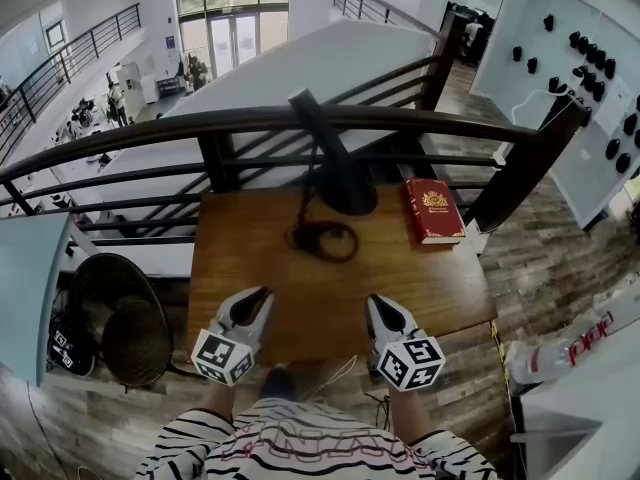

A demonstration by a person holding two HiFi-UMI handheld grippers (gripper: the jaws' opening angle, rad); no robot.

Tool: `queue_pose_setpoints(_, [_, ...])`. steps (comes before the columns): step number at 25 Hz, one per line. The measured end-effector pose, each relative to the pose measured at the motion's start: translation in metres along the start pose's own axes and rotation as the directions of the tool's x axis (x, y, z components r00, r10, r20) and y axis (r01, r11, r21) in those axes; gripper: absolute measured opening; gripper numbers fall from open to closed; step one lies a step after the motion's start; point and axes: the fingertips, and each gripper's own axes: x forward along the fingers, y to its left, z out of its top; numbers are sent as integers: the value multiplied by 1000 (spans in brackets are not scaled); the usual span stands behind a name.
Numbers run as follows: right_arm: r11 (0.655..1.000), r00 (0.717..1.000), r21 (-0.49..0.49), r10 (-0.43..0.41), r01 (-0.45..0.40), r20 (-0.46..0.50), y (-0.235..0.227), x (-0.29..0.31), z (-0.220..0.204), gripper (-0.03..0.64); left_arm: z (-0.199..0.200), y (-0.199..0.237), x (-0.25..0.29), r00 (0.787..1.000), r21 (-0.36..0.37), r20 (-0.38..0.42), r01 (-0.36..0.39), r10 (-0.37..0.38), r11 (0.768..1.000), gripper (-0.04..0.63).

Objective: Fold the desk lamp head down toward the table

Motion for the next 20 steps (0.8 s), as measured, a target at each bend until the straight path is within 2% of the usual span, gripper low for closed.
queue_pose_setpoints(3, [1000,1000,0,7,-7,-18,3,-3,-11,2,-6,-1,-5,1000,2,-2,-21,21,1000,3])
queue_pose_setpoints(7, [1000,999,9,4,-4,-33,8,-6,-23,2,-13,-3,-11,999,3,-12,-48,48,999,3])
queue_pose_setpoints(12, [1000,998,-2,17,-17,-58,17,-3,-35,2,-31,1,-18,994,-18,-64,-89,88,996,3])
queue_pose_setpoints(20, [1000,995,-23,17,-19,-101,27,-13,-54,0,-46,-8,-30,990,-48,-104,-105,100,993,2])
